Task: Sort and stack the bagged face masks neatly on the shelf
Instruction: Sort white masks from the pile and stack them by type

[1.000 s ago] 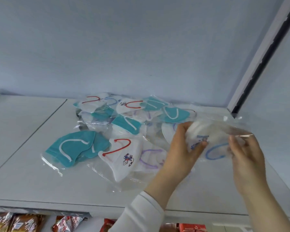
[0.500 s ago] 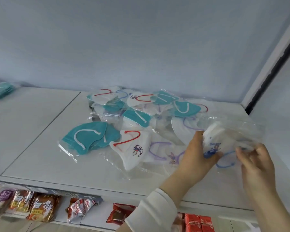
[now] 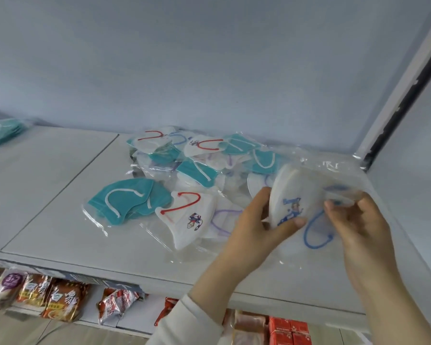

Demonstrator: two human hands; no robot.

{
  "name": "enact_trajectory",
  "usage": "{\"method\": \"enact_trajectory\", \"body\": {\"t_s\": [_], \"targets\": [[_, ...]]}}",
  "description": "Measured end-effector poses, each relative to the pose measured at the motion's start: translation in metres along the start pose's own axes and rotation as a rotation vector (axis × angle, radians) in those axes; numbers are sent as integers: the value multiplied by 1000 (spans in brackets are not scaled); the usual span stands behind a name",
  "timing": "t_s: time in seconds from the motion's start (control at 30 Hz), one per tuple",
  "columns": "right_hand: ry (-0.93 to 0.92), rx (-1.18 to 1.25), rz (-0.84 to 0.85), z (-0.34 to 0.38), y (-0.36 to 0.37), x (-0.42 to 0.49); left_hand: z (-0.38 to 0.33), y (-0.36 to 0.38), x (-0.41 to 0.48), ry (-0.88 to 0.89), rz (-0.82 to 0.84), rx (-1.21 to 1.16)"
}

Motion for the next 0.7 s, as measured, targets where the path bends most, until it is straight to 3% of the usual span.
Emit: {"method": "enact_trajectory", "body": {"t_s": [0.23,0.4,0.57,0.7], "targets": [[170,41,255,-32,108,31,22,-93,-51,-118,-341,-110],[182,10,263,-34,144,63,37,-173,-90,-144,-606,-215],[92,-394,254,-21,193,114,40,-267,-118,-160,-827,-160],[-10,-976,288,-23,270,173,48,-321,-106,-214,-761,-136]]}}
Point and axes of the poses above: each hand's wrist, its own x-axis towards the middle knuckle, its own y-axis out of the palm, z = x × y, the point moved 9 cm from there along x, towards the middle knuckle, and after that the axes turned 15 degrees about z, right-handed, at the moved point
